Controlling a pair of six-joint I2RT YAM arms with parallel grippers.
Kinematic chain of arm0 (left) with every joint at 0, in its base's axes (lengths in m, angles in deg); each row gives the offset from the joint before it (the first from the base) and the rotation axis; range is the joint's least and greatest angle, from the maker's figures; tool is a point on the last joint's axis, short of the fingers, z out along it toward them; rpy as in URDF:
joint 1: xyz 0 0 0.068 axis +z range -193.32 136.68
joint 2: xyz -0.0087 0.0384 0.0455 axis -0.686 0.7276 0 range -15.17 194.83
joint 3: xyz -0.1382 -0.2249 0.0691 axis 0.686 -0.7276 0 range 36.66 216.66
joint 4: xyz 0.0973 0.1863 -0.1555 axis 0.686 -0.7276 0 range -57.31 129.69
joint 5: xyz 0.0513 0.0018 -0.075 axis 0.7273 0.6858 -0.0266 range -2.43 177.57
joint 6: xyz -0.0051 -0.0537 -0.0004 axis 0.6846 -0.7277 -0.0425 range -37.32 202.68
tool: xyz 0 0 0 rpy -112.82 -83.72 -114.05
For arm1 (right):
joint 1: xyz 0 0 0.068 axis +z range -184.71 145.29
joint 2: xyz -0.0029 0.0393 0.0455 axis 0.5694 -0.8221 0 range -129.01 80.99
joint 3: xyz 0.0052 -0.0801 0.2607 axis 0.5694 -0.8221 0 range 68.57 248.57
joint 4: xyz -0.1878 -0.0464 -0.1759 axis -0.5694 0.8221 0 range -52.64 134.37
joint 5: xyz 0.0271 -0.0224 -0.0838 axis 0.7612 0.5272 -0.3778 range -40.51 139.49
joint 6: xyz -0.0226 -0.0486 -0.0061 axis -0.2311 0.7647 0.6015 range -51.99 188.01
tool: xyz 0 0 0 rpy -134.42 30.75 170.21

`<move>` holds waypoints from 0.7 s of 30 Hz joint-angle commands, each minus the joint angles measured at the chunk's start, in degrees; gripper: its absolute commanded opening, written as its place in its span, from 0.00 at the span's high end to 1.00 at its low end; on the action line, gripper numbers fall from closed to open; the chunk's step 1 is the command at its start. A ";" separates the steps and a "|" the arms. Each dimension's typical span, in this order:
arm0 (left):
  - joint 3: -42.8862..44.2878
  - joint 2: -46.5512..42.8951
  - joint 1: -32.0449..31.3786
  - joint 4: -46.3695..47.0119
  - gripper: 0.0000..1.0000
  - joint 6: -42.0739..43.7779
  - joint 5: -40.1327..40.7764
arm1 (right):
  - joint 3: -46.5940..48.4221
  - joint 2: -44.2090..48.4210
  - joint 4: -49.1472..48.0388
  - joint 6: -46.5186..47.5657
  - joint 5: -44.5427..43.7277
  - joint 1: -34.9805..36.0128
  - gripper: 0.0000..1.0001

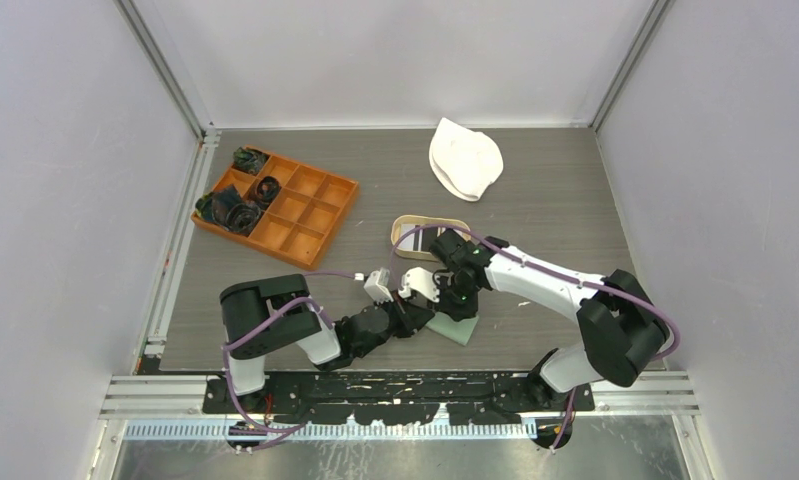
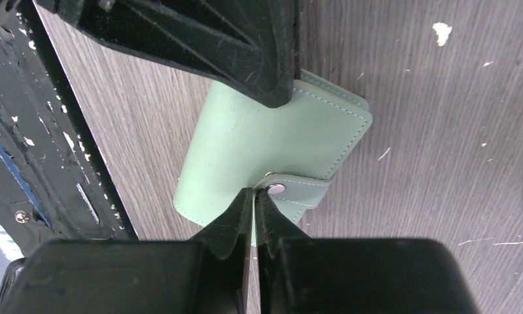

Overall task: Put the credit cards into the card holder
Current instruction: Close the card holder at the center of the board.

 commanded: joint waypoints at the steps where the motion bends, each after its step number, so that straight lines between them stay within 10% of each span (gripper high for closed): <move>1: -0.93 0.32 -0.06 2.58 1.00 0.03 1.56 | -0.66 1.46 1.23 -0.11 1.37 0.51 0.89; 12: -0.85 0.69 0.00 3.26 1.00 -0.02 1.36 | -0.69 2.71 -1.11 -1.89 -0.57 0.50 0.90; 21: -0.70 0.88 -0.02 3.19 1.00 -0.18 1.15 | 0.81 11.89 2.26 1.45 14.21 -12.14 0.58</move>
